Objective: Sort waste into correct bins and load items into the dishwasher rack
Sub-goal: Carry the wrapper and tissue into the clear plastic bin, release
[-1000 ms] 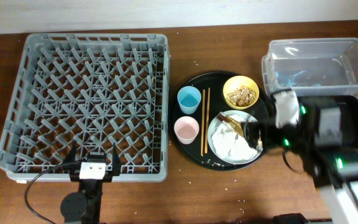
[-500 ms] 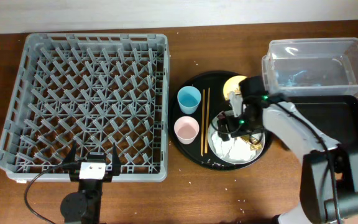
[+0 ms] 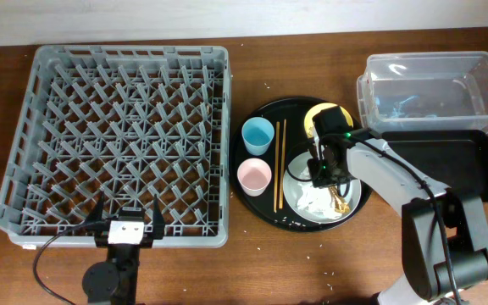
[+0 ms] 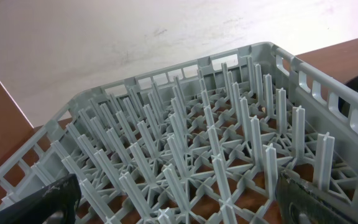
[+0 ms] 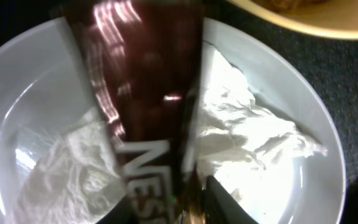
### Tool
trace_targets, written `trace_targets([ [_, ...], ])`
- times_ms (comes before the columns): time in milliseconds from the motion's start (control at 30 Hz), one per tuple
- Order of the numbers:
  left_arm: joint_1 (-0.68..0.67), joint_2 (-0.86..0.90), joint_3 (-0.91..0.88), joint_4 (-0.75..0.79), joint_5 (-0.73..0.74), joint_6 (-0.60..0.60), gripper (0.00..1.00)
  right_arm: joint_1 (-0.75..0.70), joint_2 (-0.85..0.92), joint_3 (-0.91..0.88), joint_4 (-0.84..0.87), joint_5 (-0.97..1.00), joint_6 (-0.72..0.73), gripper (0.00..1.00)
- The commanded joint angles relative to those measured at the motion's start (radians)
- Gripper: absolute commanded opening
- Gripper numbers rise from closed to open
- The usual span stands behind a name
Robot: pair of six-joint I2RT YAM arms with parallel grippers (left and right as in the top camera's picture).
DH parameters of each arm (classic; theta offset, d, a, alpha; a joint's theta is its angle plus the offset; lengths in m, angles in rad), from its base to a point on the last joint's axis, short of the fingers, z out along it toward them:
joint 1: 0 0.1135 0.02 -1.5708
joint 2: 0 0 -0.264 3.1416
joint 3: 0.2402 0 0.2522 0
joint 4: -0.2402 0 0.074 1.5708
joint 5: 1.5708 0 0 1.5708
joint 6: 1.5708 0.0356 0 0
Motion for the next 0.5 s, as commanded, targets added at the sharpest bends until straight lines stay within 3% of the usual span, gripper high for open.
trace_targets([
  [0,-0.005,-0.006,-0.006,-0.002,0.0,0.015,0.99,0.005,0.006,0.009,-0.001,-0.018,0.008,0.04],
  [133,-0.005,-0.006,-0.006,-0.002,0.0,0.015,0.99,0.003,-0.054,0.121,-0.093,-0.087,0.069,0.04],
  [300,-0.005,-0.006,-0.006,-0.002,0.0,0.015,0.99,-0.095,-0.174,0.539,-0.33,0.01,0.118,0.04],
  [467,-0.005,-0.006,-0.006,-0.002,0.0,0.015,0.99,-0.275,-0.159,0.604,-0.187,0.184,0.18,0.04],
])
